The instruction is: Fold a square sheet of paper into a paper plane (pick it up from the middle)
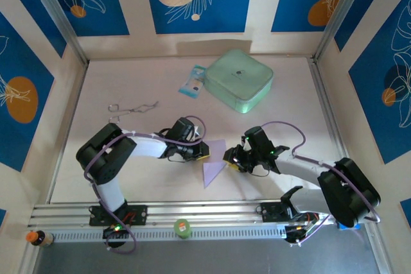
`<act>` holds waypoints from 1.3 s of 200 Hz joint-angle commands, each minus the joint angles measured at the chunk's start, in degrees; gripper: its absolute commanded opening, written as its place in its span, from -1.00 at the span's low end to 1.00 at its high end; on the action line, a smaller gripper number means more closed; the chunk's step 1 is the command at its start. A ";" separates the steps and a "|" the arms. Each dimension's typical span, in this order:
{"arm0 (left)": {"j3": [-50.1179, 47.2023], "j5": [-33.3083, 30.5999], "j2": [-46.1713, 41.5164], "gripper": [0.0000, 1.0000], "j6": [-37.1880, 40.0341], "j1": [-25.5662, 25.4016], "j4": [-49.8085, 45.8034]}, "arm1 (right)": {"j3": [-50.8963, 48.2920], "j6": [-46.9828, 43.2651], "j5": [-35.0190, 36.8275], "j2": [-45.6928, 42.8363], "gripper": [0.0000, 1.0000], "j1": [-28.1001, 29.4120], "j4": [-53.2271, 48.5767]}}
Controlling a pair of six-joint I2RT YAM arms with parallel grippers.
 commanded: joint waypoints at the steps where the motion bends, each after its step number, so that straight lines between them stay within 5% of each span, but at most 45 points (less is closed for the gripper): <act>1: -1.83 -1.07 2.00 -0.68 -0.52 0.13 -0.67 | 1.46 -1.43 -3.00 1.68 -0.17 -0.97 0.93; 260: -2.61 -1.50 -0.12 -0.69 -0.22 0.21 -0.67 | 5.42 -15.40 -19.19 14.93 -0.21 -7.64 12.58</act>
